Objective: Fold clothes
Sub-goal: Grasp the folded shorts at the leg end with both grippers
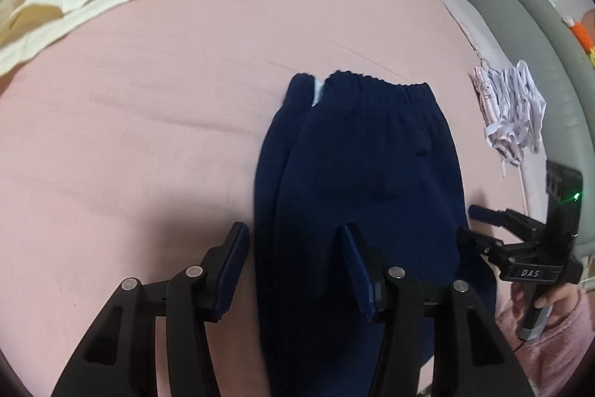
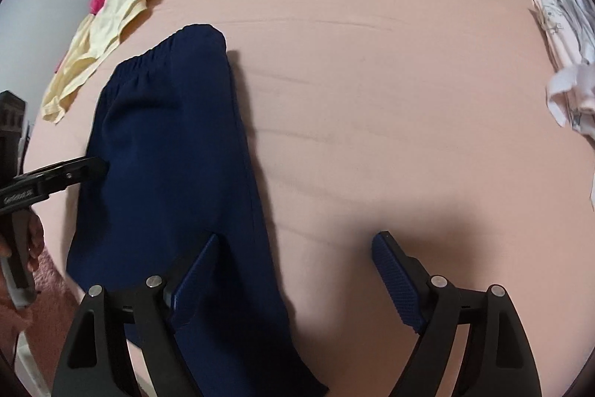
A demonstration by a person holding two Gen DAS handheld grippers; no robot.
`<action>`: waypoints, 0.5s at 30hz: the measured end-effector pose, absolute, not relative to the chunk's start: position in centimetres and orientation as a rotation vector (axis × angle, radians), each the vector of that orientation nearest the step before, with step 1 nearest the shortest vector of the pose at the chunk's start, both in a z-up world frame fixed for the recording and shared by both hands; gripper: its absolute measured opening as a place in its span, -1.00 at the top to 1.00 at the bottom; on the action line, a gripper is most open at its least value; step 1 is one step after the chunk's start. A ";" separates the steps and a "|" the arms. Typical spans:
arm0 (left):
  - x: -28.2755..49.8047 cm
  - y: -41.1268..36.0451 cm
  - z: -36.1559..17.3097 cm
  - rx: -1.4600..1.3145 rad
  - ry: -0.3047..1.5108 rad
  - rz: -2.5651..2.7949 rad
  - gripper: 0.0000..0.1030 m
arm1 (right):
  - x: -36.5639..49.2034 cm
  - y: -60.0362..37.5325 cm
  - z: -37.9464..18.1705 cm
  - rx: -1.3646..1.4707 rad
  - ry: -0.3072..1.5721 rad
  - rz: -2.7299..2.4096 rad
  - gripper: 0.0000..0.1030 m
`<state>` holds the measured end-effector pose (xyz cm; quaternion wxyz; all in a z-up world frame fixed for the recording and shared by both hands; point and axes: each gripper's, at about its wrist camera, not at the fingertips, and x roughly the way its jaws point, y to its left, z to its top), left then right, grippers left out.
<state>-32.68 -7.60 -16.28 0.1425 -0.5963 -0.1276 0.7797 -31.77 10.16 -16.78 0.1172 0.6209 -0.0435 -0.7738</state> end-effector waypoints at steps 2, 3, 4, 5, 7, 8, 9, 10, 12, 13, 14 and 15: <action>-33.1 -6.4 -16.1 -1.702 -0.290 2.264 0.07 | -32.0 8.9 -16.6 1.782 -0.128 -2.227 -0.46; -33.3 -5.9 -16.1 -1.691 -0.290 2.249 0.15 | -31.7 8.0 -16.7 1.777 -0.113 -2.214 -0.32; -33.6 -5.5 -16.1 -1.684 -0.296 2.233 0.30 | -32.2 7.5 -16.6 1.779 -0.083 -2.199 -0.15; -33.9 -5.0 -16.0 -1.680 -0.293 2.220 0.61 | -31.8 6.6 -16.4 1.775 -0.058 -2.187 0.00; -34.6 -4.2 -15.5 -1.674 -0.274 2.223 0.82 | -30.9 5.2 -16.0 1.771 -0.054 -2.167 0.55; -34.9 -4.0 -15.0 -1.652 -0.289 2.220 0.83 | -30.5 4.6 -15.7 1.772 -0.078 -2.159 0.67; -35.1 -3.8 -14.4 -1.626 -0.302 2.220 0.84 | -30.5 4.5 -15.4 1.763 -0.124 -2.155 0.81; -35.0 -3.6 -13.6 -1.591 -0.308 2.228 0.84 | -30.6 4.4 -15.1 1.752 -0.172 -2.152 0.81; -33.5 -3.7 -12.3 -1.512 -0.290 2.257 0.84 | -30.3 4.1 -13.5 1.683 -0.205 -2.181 0.82; -32.5 -4.9 -12.5 -1.476 -0.278 2.277 0.84 | -29.8 3.9 -12.4 1.641 -0.212 -2.199 0.82; -30.4 -4.9 -11.5 -1.440 -0.279 2.294 0.84 | -29.3 3.7 -11.3 1.600 -0.218 -2.218 0.82; -28.6 -5.0 -10.8 -1.406 -0.286 2.305 0.84 | -28.8 3.5 -10.5 1.568 -0.229 -2.225 0.82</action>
